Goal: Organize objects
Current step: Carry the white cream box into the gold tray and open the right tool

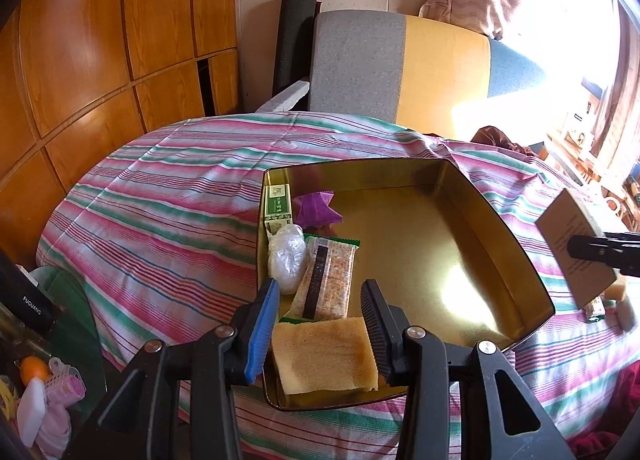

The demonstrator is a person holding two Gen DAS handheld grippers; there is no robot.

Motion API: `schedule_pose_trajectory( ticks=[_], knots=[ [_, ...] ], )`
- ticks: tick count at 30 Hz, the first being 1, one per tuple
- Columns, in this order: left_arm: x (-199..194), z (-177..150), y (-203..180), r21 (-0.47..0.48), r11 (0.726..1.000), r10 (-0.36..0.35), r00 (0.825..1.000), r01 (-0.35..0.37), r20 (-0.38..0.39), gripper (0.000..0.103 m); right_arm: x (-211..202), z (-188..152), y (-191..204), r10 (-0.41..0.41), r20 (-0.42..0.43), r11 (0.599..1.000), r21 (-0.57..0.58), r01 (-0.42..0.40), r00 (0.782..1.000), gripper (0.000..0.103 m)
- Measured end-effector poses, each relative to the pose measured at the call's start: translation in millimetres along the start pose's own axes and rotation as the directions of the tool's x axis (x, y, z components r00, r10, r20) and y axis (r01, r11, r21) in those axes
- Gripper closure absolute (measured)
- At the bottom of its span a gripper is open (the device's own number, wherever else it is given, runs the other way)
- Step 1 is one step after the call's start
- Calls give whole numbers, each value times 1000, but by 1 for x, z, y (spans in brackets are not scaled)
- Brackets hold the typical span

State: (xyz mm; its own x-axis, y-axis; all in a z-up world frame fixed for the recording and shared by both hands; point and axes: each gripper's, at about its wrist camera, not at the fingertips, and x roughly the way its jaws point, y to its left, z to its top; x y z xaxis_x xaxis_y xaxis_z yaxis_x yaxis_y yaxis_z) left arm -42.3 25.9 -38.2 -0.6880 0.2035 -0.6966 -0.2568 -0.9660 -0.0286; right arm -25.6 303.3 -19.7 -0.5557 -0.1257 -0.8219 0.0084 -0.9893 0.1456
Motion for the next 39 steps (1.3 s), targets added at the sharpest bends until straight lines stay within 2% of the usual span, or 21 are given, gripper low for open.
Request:
schedule_pose_trajectory(
  ticks=[7,20,23,26,28,30,31,34,39],
  knots=[
    [2,-4,8,-18,1000,-3,1000,3,-11,60,41,17,25,48,-82,999,-1,-48,996,52],
    [-1,-11,44,-92,995,30,999,-32,-18,60,131,81,76,50,-198,998,47,-42,979,52],
    [2,-15,53,-111,993,38,999,-42,-36,60,154,92,90,3,-221,999,36,5,975,52],
    [6,-20,62,-130,990,43,998,-50,-55,60,178,102,95,-22,-251,995,85,45,968,52],
    [8,-22,66,-136,989,46,997,-54,-64,60,191,108,96,36,-262,988,156,6,965,51],
    [9,-23,68,-141,989,45,997,-54,-70,60,202,111,93,140,-262,965,251,-72,955,47],
    [9,-23,69,-143,988,44,997,-54,-71,59,205,112,93,161,-259,959,271,-88,953,43],
    [11,-24,71,-146,988,47,996,-57,-70,60,201,113,95,190,-235,956,266,-125,953,39],
    [12,-21,67,-148,988,40,997,-50,-71,60,183,114,91,222,-177,947,272,-169,959,38]
  ],
)
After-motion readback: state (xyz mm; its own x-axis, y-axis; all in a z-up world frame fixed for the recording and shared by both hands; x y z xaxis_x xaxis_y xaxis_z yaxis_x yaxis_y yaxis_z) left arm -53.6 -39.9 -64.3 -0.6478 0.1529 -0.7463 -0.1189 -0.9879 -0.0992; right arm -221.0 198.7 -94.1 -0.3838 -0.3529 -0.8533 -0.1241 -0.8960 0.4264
